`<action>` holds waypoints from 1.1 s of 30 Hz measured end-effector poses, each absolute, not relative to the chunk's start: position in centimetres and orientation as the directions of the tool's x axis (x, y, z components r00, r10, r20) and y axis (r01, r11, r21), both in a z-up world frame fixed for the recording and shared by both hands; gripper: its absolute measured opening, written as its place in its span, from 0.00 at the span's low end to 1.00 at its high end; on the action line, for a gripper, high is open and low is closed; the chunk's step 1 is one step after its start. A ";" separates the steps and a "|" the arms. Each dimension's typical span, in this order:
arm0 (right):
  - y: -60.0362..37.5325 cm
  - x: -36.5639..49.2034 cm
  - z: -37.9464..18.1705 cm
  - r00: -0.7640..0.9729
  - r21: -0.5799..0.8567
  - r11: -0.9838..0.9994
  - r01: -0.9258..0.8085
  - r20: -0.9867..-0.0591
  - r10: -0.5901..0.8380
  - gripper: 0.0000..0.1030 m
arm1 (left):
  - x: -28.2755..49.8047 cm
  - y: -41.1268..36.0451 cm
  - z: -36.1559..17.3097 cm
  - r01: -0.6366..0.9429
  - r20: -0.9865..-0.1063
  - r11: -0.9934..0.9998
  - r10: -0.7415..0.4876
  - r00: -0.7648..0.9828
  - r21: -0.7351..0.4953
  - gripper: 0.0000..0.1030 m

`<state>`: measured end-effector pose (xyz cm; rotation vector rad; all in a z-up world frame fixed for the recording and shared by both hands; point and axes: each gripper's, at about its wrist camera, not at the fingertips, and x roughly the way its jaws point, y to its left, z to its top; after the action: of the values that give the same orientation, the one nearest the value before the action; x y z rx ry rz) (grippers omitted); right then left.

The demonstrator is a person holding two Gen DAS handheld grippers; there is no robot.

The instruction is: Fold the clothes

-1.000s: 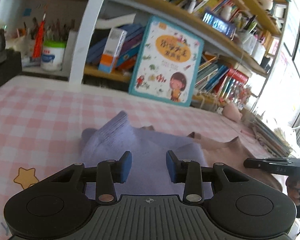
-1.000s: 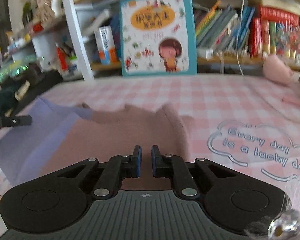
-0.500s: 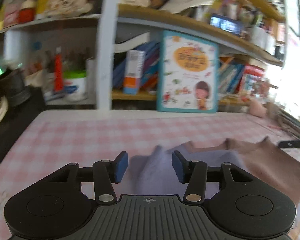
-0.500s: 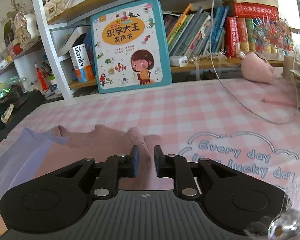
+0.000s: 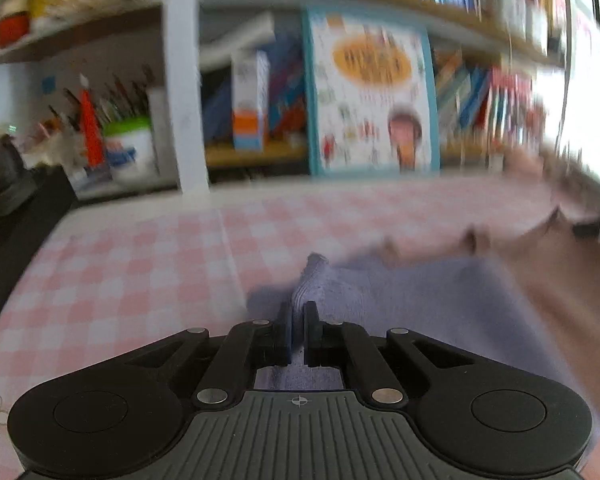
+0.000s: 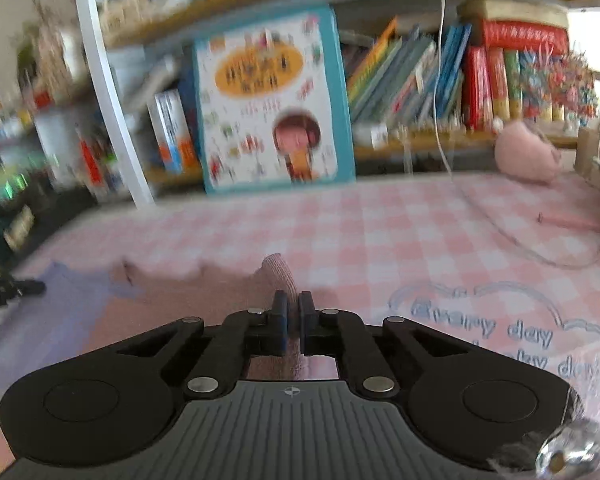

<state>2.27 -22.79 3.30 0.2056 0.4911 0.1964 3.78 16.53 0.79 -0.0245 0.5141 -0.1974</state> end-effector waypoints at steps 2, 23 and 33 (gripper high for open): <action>-23.0 2.3 3.6 0.869 0.261 0.956 -0.134 -0.433 0.240 0.05 | 3.9 17.3 1.0 0.171 -0.477 0.978 -0.209 0.854 -0.122 0.04; -24.1 -1.4 1.1 0.757 0.329 0.936 -0.124 -0.579 0.304 0.34 | -1.1 18.7 -0.4 0.184 -0.524 0.967 -0.251 0.814 -0.176 0.46; -23.7 -1.5 0.3 0.736 0.415 0.901 -0.129 -0.569 0.368 0.23 | -0.2 19.9 -2.4 0.163 -0.534 0.913 -0.356 0.767 -0.375 0.35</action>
<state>-1.49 -23.72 0.27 0.3639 0.6942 0.2799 -0.16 19.89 -2.43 -0.3176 0.6387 -0.2874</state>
